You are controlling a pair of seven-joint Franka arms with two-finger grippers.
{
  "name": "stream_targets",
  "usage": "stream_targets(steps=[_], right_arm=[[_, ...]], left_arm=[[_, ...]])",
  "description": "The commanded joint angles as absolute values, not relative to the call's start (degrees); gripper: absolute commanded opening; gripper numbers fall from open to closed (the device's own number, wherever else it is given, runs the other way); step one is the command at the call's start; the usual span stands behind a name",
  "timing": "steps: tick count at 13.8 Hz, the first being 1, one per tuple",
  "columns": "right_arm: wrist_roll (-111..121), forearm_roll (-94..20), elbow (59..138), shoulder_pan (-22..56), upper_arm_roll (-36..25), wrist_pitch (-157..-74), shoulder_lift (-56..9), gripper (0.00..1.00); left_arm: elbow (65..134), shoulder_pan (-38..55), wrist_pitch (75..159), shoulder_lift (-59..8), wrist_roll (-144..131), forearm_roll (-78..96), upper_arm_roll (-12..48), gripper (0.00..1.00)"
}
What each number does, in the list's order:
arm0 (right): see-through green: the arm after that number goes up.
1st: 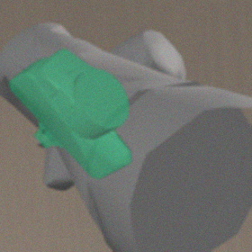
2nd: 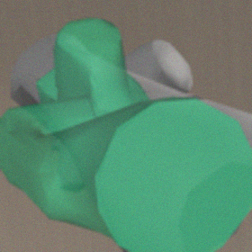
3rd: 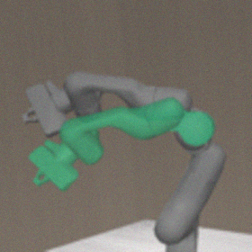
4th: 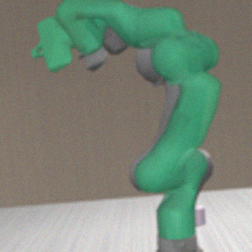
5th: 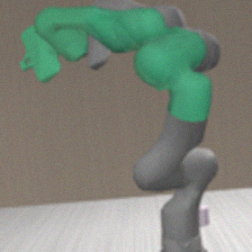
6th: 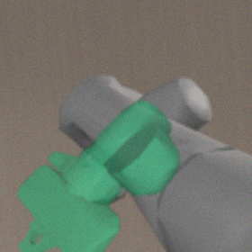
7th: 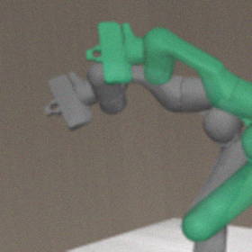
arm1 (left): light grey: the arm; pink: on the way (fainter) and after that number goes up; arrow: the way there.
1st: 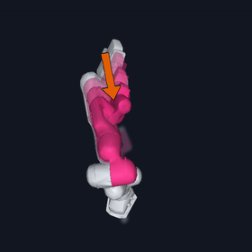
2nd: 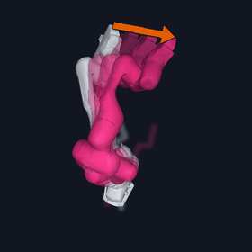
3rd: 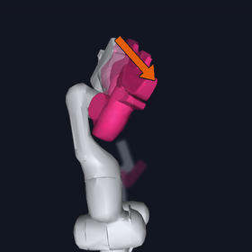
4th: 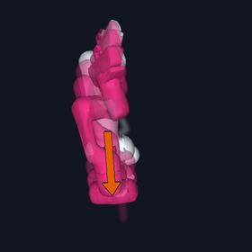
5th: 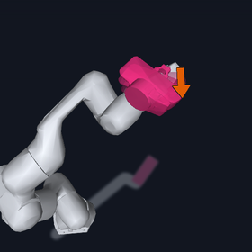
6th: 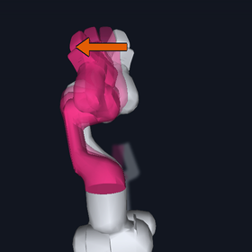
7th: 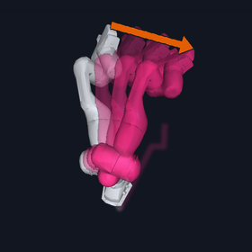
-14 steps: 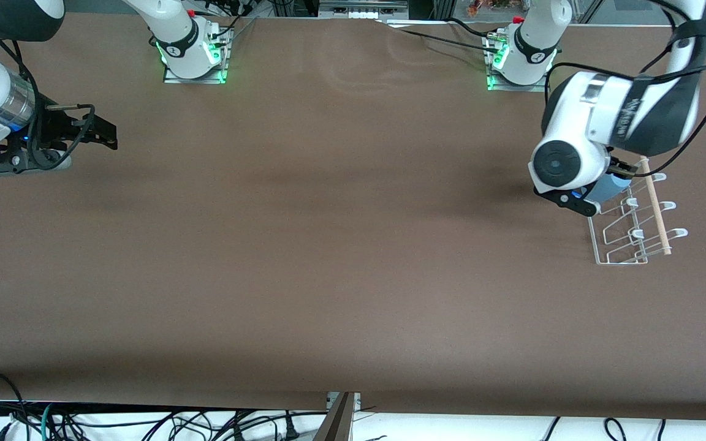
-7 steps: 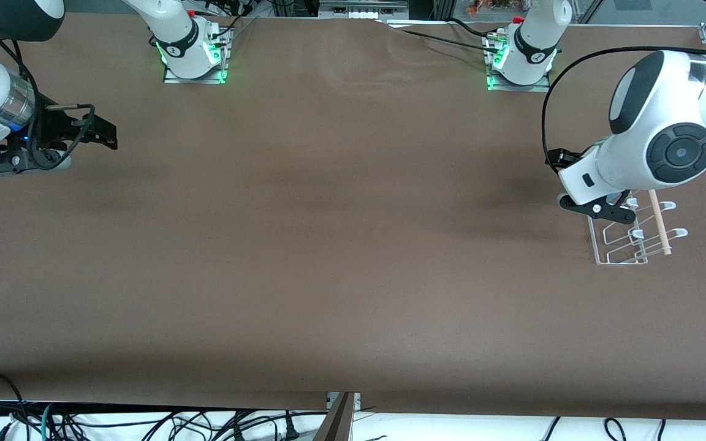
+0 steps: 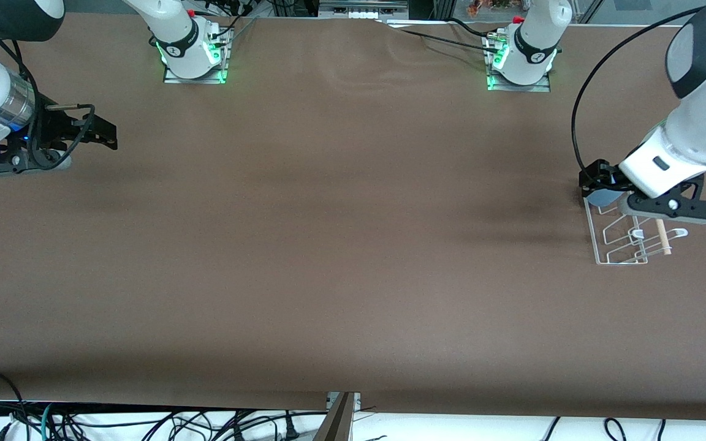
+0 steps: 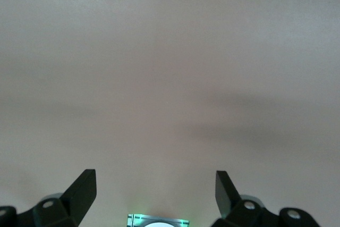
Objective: Transfer cup to left arm and place on rack
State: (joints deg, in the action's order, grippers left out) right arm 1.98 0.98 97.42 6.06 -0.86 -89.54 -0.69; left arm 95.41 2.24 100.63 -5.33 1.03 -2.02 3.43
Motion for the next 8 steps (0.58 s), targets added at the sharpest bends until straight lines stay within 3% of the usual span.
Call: stream_targets(steps=[1,8], right_arm=[[2.3,1.0,96.4,5.4,-0.4,-89.1,-1.0,0.99],[2.4,1.0,96.4,5.4,-0.4,-89.1,-1.0,0.99]], left_arm=[[104.7,4.0,105.8,2.1,-3.3,0.0,2.5,1.00],[105.6,5.5,105.6,3.3,-5.9,-0.2,0.0,1.00]])
